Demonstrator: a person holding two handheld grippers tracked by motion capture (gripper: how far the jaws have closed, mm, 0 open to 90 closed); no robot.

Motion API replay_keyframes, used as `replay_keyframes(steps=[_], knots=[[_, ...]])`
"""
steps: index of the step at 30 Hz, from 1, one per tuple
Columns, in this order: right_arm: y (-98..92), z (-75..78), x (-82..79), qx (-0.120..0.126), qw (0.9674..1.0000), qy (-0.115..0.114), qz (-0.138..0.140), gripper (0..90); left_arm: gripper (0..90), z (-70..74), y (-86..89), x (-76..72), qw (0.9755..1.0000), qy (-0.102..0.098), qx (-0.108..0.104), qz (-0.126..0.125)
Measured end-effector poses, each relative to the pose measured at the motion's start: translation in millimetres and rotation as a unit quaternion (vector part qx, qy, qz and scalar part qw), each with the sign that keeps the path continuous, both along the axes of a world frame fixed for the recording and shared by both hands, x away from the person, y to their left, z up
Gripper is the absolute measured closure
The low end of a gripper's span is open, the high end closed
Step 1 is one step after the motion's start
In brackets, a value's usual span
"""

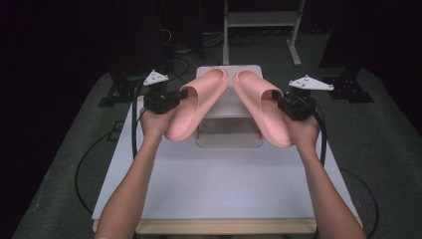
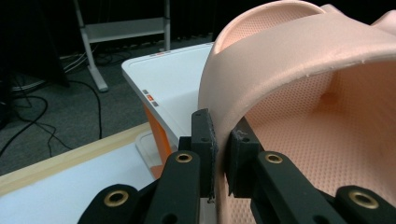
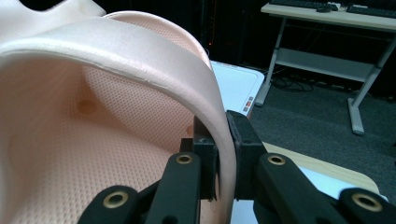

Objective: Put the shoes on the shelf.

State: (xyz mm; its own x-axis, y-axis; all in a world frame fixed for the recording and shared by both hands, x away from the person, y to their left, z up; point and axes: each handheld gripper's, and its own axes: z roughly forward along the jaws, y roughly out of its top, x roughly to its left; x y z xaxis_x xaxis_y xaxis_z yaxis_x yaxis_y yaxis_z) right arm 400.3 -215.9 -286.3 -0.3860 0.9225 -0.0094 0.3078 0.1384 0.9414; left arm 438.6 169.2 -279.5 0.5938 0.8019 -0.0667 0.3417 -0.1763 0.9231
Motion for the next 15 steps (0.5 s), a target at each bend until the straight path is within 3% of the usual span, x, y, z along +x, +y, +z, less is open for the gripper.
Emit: replay_keyframes(steps=[15], knots=[[6.9,10.1,20.7,0.001,1.0,0.005,-0.003,82.7,83.4,2.9,-3.5,20.1,0.9998,0.01,-0.003,0.016]])
